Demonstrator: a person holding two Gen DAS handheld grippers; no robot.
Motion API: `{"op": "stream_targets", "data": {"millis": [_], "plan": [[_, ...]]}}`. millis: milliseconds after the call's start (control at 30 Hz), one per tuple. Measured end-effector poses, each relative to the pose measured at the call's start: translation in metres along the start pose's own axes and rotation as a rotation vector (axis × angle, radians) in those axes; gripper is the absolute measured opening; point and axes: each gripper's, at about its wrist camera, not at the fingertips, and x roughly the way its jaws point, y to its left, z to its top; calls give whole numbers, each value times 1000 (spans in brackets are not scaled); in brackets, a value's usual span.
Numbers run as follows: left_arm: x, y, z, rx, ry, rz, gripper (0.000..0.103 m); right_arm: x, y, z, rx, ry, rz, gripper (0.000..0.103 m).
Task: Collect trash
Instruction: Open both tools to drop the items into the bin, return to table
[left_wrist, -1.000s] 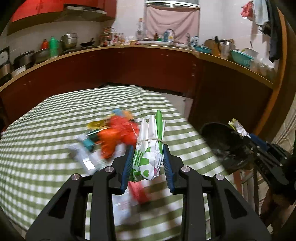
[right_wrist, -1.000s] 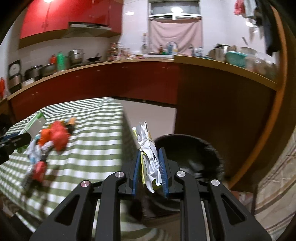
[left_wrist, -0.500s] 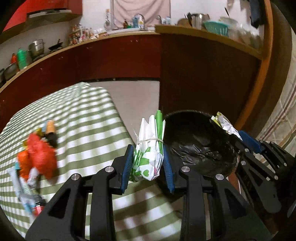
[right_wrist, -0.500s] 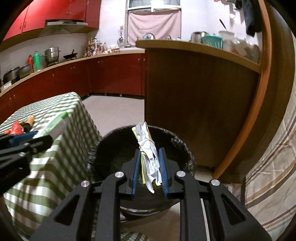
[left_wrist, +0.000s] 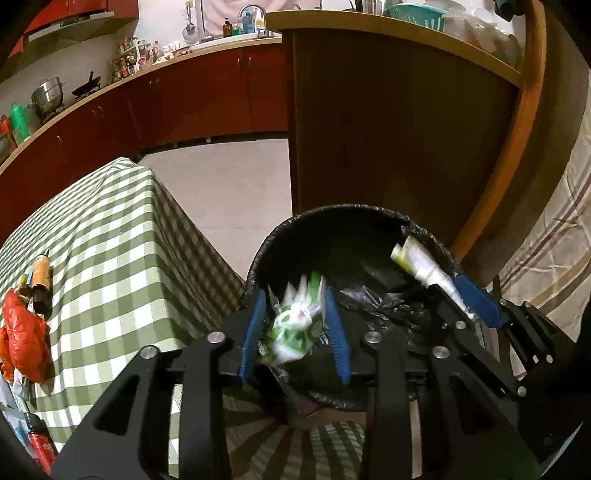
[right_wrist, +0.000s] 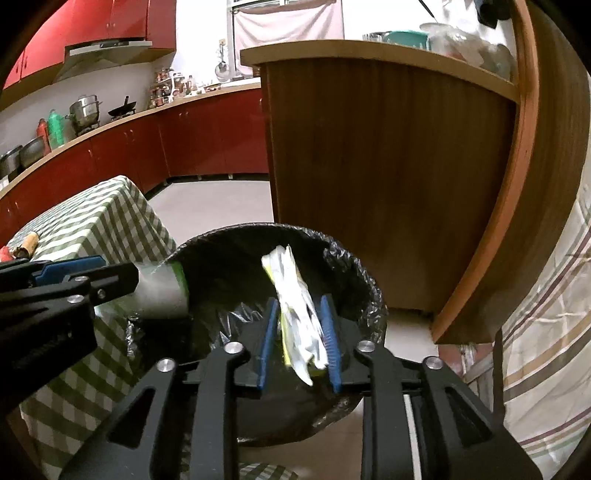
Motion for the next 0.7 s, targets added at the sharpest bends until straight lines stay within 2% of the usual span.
{"op": "stream_targets", "data": {"millis": [33, 67, 300, 400, 600, 700], "plan": [[0, -1, 1, 1, -7, 3, 49, -1, -1, 0, 3, -3, -5, 34], [-2, 0, 1, -1, -17, 10, 50, -1, -1, 1, 5, -5, -8, 36], [-15, 13, -1, -31, -35, 25, 51, -17, -1, 6, 15, -31, -7, 38], [-31, 23, -6, -43, -53, 31, 51, -29, 6, 10, 5, -50, -2, 43], [-69, 54, -23, -64, -71, 69, 52, -53, 31, 14, -25, -73, 57, 48], [-87, 73, -35, -75, -75, 105, 53, -63, 51, 13, -48, -80, 100, 55]]}}
